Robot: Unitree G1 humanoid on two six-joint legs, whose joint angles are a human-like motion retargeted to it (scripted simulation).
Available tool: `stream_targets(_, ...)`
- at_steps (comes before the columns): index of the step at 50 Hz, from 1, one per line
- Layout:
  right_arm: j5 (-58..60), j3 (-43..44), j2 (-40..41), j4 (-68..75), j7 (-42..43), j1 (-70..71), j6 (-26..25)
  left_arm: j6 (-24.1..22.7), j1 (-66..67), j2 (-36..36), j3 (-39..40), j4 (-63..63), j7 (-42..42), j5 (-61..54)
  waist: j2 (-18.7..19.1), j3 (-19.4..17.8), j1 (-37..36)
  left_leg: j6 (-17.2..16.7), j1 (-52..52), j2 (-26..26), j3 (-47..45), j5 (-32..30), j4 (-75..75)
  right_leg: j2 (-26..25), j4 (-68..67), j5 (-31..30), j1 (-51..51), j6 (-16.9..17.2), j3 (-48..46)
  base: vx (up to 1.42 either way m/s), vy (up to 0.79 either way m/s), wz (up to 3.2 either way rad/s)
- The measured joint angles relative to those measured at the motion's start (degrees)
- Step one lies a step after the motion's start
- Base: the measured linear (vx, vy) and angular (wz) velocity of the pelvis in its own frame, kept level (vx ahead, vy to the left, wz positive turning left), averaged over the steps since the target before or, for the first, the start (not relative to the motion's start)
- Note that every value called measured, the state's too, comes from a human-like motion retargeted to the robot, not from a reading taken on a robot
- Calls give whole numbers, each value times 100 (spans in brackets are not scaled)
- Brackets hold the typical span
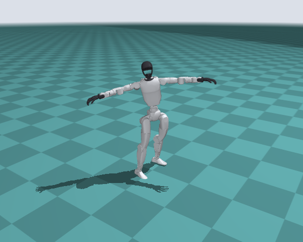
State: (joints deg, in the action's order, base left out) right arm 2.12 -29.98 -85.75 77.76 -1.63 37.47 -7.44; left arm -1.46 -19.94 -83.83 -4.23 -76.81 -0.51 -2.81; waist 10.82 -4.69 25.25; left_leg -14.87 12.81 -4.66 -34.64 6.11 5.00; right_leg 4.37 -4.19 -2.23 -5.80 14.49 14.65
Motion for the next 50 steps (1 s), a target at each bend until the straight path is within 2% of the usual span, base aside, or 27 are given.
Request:
stream_targets(5, -468, 797, -164, 240, -40, -666, -96, 44, -1068, 208, -959, 312, 208, 71, 235, 45, 974, 9, 2, -21, -581, 58, -125, -156, 219, -173, -148, 51, 556, 2, -4, -112)
stream_targets(11, -694, 1772, -175, 409, -202, -1709, -149, 32, -2553, 808, -2415, 523, 177, 285, 389, 8, 2000, 4, 82, -167, -1164, 116, -350, -437, 318, -289, -227, 51, 1065, 3, -8, -98)
stream_targets(19, -1118, 3147, 61, 471, -247, -2956, -230, 47, -4146, 1619, -3826, 440, 93, 383, 400, -57, 2655, 32, 327, -248, -2087, 91, -465, -839, 521, -524, -281, 51, 1867, 3, -9, -115)
stream_targets(25, -1321, 3899, 293, 410, -291, -3602, -280, 33, -4901, 2088, -4390, 416, 59, 396, 352, -119, 2773, -3, 545, -259, -2619, 48, -481, -1030, 825, -744, -160, 51, 2317, 4, -9, -90)
stream_targets(32, -1332, 4387, 529, 279, -369, -4155, -296, -10, -5414, 2396, -4796, 416, -57, 387, 333, -171, 2804, -5, 614, -237, -2729, 24, -446, -1067, 880, -750, -129, 51, 2394, 1, -2, -20)
stream_targets(40, -1342, 4681, 629, 183, -356, -4517, -286, 1, -5646, 2282, -5034, 346, -87, 326, 385, -105, 2526, -6, 486, -263, -2381, 24, -408, -1002, 619, -528, -248, 51, 2057, 0, 2, 37)
stream_targets(50, -1186, 4555, 648, -25, -176, -4488, -201, -43, -5587, 1810, -5076, 247, -97, 374, 241, 85, 1670, -10, 284, -372, -1468, 40, -398, -717, 648, -393, -33, 51, 1177, 1, 1, 87)
